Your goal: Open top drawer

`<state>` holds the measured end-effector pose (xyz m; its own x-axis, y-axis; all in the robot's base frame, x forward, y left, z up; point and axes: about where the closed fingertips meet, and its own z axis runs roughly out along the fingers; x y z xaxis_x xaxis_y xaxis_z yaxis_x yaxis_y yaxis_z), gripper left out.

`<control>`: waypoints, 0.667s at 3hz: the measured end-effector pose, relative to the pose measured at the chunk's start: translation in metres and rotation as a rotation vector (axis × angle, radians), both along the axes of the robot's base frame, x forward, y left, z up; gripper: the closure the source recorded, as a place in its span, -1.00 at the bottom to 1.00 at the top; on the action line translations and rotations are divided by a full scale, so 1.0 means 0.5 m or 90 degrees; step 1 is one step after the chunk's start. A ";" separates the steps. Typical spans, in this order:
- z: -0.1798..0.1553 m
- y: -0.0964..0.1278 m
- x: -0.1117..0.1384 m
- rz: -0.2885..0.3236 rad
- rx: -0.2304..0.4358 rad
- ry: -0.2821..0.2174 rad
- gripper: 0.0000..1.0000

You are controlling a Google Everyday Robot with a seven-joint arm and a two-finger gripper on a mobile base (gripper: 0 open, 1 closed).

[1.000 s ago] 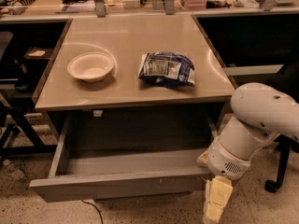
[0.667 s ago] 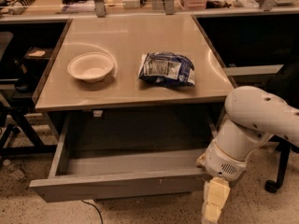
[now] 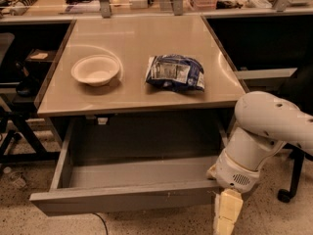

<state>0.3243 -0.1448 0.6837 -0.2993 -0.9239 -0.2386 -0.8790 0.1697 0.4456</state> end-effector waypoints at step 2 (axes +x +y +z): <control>0.030 -0.012 -0.044 -0.003 0.003 0.011 -1.00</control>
Offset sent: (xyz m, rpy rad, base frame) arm -0.0624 -0.0139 0.0483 0.1041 0.0477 -0.0362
